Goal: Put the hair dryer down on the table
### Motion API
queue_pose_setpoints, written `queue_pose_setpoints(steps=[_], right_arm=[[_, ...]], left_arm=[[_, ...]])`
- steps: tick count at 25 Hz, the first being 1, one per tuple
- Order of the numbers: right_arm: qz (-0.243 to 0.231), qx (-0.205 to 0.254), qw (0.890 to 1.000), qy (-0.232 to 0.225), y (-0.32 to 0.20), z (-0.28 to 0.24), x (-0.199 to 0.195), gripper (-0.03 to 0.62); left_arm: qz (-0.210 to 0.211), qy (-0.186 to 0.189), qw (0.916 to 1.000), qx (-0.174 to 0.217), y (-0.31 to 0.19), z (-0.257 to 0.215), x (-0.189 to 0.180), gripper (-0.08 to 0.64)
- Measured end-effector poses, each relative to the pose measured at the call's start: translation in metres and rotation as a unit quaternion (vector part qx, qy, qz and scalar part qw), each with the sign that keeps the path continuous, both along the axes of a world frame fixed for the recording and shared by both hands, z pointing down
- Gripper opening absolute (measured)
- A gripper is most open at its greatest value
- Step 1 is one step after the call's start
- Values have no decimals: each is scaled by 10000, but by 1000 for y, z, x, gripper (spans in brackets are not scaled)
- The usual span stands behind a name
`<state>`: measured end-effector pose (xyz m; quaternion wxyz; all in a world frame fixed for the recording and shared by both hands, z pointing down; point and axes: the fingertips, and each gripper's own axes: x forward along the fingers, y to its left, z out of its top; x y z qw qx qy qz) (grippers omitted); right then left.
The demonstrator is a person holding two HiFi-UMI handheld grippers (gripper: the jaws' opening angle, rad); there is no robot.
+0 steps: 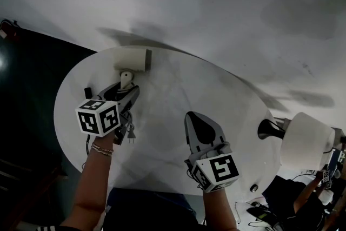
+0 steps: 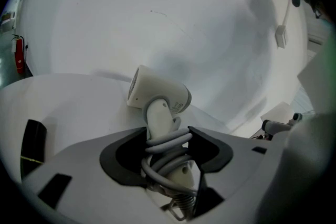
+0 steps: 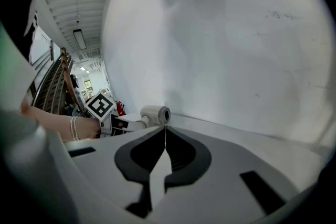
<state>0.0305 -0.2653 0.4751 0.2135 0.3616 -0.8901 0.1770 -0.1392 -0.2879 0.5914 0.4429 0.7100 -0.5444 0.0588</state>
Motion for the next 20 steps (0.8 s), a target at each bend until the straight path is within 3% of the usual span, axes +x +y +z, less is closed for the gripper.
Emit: queue_pose_setpoints(steps=[12,20], right_arm=[[54,1,9999,-101,1,-4,0,18],[59,18,9999,-98,1,-5,2,18]], left_arm=[[-1,25,10000,-12,-4,0,0,258],[14,-186,9998,-50,-4,3,1,256]])
